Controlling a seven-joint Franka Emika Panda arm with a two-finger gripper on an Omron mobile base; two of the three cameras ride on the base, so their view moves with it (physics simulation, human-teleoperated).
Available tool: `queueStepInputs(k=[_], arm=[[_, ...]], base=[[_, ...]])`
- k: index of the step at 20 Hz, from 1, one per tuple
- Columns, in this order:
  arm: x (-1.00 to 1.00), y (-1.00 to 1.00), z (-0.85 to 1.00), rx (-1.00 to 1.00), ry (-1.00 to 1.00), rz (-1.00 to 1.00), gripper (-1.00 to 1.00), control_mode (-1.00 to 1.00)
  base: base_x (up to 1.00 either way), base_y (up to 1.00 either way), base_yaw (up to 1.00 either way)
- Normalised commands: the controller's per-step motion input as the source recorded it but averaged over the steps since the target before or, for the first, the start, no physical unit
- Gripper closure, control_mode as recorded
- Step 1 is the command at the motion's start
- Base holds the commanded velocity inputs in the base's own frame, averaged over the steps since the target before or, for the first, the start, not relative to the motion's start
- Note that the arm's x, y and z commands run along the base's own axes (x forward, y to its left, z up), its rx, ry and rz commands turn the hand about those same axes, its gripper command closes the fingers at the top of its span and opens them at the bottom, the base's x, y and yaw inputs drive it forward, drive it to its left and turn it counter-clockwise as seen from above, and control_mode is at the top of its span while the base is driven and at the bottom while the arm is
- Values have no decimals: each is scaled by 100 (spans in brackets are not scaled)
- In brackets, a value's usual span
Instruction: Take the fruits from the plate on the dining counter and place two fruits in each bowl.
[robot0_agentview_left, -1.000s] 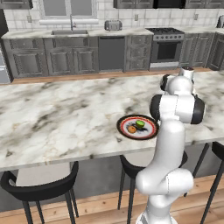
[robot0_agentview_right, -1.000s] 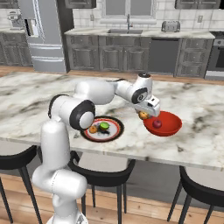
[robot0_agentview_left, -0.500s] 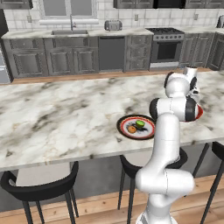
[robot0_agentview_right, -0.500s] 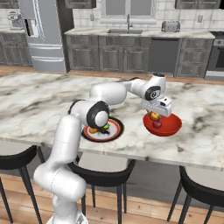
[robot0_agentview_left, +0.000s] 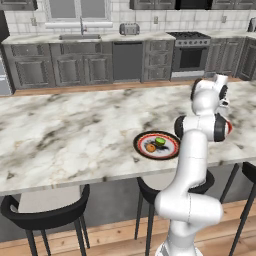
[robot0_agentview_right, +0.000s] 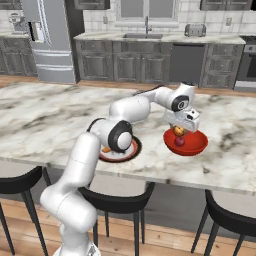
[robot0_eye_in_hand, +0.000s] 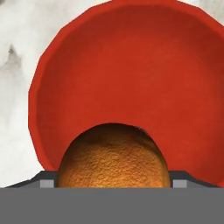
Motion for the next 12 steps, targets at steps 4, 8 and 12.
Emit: queueStepInputs(k=[4, 8, 12], arm=[[-15, 4, 11, -1, 0, 0, -100, -100], [-40, 23, 0, -3, -5, 0, -100, -100], [-36, 25, 2, -6, -4, 0, -100, -100]], base=[[0, 0, 0], [0, 0, 0], [0, 0, 0]])
